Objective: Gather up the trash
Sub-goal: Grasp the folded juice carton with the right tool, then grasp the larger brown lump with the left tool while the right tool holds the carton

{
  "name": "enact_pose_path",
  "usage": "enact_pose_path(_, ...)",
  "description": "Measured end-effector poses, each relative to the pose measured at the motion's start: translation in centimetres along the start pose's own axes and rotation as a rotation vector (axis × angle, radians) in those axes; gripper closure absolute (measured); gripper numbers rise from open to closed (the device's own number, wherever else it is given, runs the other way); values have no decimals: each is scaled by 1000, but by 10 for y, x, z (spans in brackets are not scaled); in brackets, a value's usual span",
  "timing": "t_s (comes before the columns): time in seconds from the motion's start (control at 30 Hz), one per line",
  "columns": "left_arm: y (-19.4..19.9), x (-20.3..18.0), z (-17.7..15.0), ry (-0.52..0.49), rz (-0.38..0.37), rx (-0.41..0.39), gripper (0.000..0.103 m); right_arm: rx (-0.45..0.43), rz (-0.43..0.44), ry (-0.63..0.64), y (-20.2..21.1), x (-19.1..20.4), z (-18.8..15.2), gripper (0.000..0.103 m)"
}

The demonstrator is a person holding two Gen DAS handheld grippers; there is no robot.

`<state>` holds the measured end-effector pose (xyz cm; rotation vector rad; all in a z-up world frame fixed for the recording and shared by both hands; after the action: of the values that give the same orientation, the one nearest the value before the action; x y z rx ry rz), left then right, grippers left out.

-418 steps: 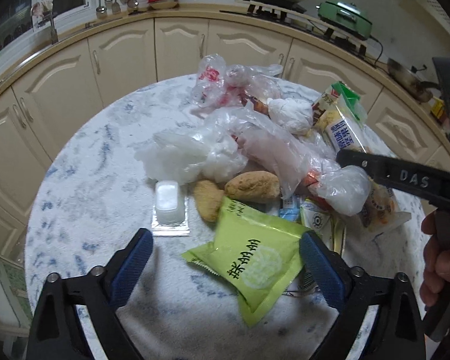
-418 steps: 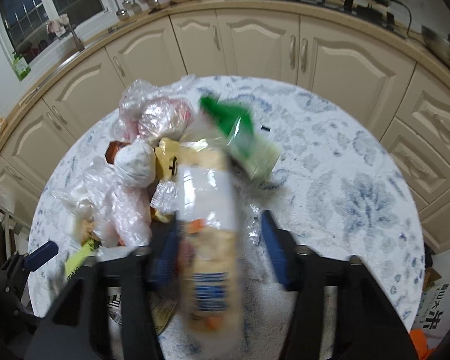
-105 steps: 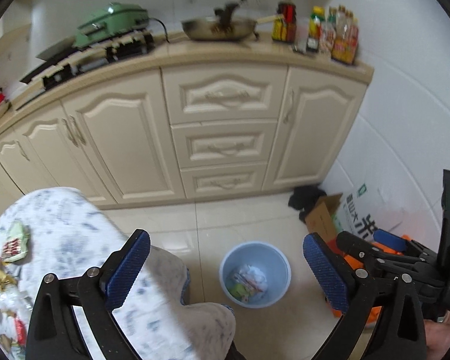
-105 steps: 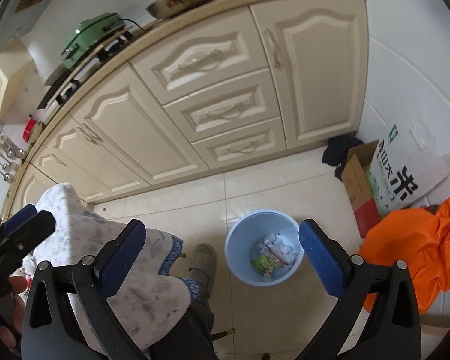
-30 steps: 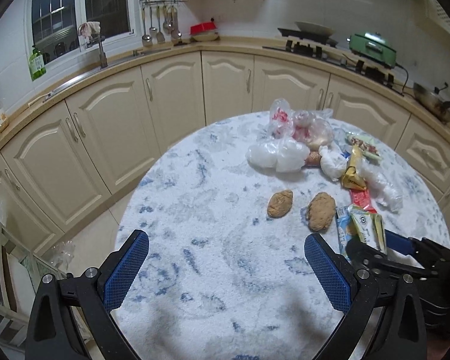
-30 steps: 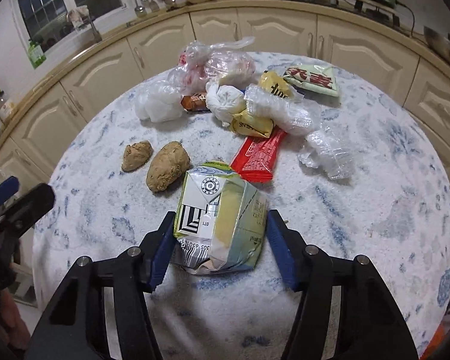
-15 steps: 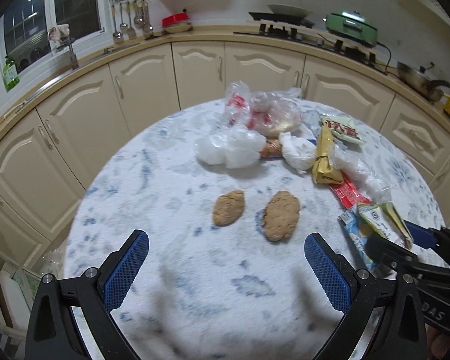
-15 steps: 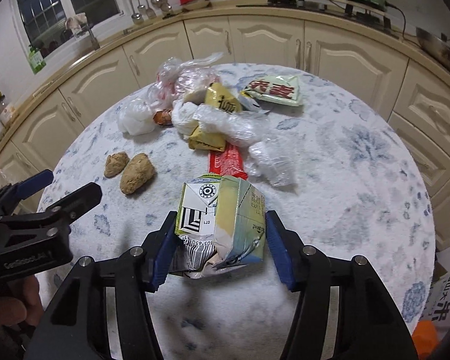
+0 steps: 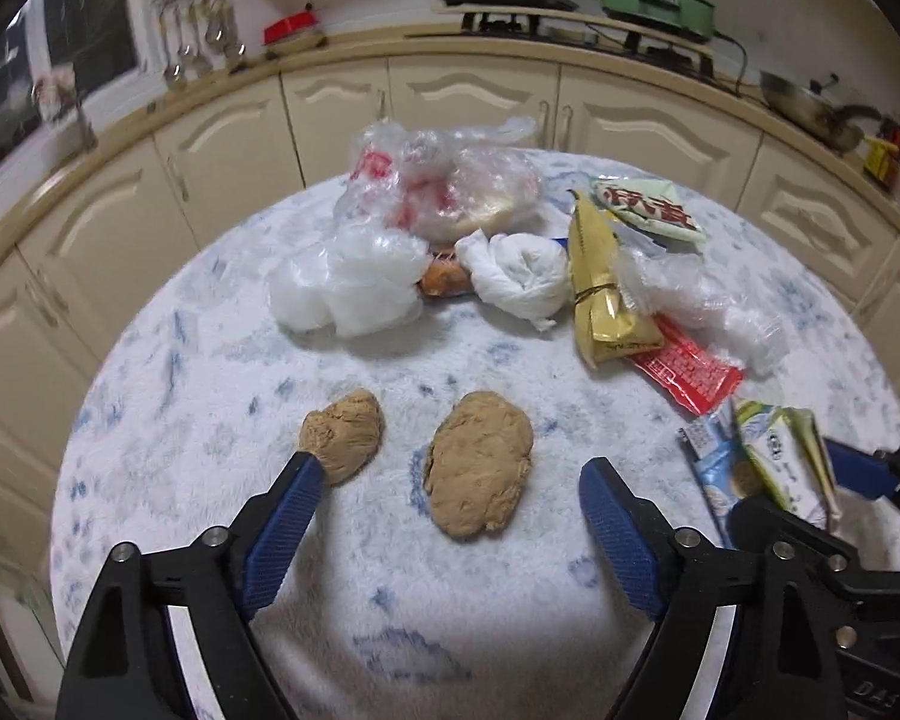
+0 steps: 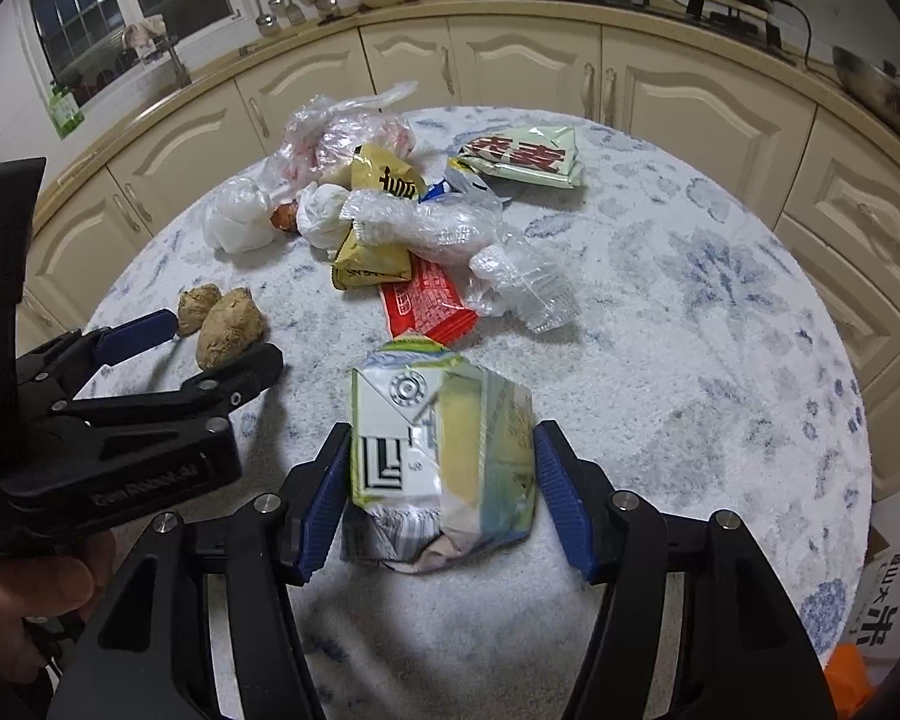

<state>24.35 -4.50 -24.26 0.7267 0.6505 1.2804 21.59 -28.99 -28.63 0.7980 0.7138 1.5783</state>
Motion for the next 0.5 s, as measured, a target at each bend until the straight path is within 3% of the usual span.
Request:
enact_pose_path(0.07,-2,-3,-1,-19,7,-14,20,-7,-5,20,-2,2,1,43)
enact_pose_path(0.2,0,5,-3,-15,21,-32,52,-6,15,5,2,-2,0,45)
enact_pose_path(0.3,5,13,-6,0,11,-34,65,-6,18,-7,6,-5,-3,45)
enact_pose_path(0.47,13,20,-16,38,-8,-19,64,-4,11,-7,12,-6,-8,45)
enact_pose_path(0.5,15,19,-17,37,-10,-19,57,-2,11,-8,12,-6,-9,45)
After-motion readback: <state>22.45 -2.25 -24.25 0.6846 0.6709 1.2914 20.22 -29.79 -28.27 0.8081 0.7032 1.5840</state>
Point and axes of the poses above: each gripper's, at about its wrist camera, not at the fingertips, and y roughly against the way its jaws point, x to its left, z to its top, the point moved 1 cm from there along -y, roughly the way its jaws point, and after that the axes turned 6 degrees about y, right-handed, at the moved point
